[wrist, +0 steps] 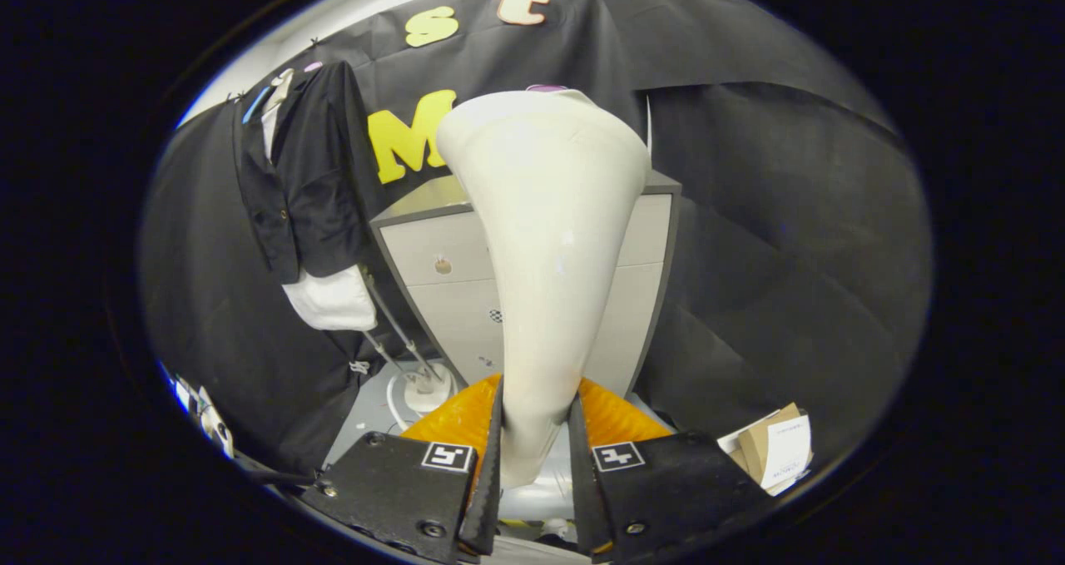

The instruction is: Iron the clothes twice with a garment steamer, once on the left side and once on the right side.

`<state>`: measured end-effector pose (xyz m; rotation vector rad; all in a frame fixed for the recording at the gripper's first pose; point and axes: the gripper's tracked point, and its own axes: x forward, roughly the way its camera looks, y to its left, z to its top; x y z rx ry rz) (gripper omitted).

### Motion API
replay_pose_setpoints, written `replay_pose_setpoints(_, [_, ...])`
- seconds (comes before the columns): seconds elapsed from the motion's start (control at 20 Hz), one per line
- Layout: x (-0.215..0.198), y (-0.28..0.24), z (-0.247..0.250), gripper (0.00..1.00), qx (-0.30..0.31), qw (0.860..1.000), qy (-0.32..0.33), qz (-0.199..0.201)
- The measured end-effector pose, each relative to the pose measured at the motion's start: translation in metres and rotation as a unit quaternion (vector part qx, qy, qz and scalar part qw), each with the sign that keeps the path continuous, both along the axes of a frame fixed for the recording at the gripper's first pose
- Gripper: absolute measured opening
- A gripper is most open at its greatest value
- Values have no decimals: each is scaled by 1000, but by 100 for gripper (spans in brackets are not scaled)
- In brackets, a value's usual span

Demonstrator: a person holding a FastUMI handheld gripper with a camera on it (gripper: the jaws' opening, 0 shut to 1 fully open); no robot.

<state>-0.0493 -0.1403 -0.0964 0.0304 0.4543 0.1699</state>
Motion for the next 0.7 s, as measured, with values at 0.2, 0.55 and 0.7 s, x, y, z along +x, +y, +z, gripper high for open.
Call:
replay_pose_setpoints(0.2, [-4, 0, 2, 39, -2, 1000, 1, 5])
replay_pose_setpoints(0.55, [-5, -10, -3, 39, 0, 1000, 10, -2])
replay_pose_setpoints(0.7, [-6, -14, -5, 39, 2, 1000, 13, -4])
